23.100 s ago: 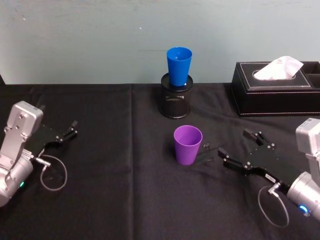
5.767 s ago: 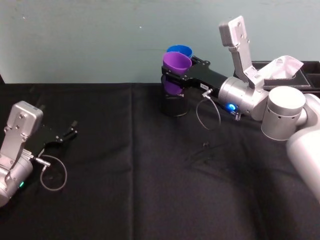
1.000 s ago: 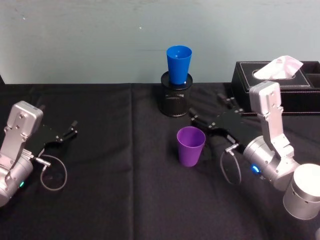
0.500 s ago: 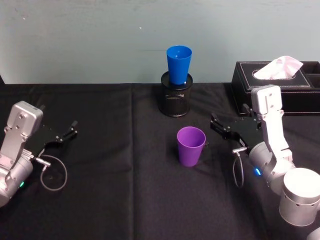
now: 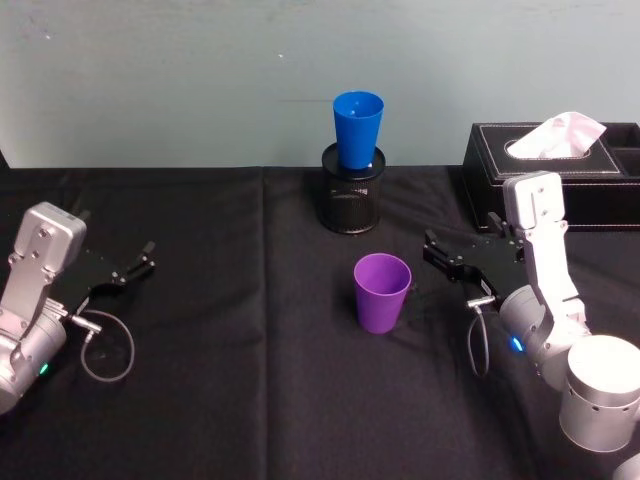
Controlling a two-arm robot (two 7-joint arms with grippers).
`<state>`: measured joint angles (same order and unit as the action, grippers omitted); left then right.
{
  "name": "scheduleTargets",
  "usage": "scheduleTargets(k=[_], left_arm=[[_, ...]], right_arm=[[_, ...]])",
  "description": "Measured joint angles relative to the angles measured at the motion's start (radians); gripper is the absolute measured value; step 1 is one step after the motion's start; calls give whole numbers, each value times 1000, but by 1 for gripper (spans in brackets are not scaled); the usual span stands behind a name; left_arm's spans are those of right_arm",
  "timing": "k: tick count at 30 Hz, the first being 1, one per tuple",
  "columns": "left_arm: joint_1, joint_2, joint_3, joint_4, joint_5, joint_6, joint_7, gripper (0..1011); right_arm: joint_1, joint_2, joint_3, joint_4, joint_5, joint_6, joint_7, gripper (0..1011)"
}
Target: Pick up one cup with a gripper and tap it against the other cup.
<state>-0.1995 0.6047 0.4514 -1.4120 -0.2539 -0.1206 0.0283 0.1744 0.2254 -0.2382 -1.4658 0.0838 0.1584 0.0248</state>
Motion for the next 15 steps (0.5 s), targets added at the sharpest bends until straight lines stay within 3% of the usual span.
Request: scheduleTargets(k=[15], left_arm=[[0,0,0,0,0,0,0,1000]], right_arm=[[0,0,-2,0,-2,2,-6,1000]])
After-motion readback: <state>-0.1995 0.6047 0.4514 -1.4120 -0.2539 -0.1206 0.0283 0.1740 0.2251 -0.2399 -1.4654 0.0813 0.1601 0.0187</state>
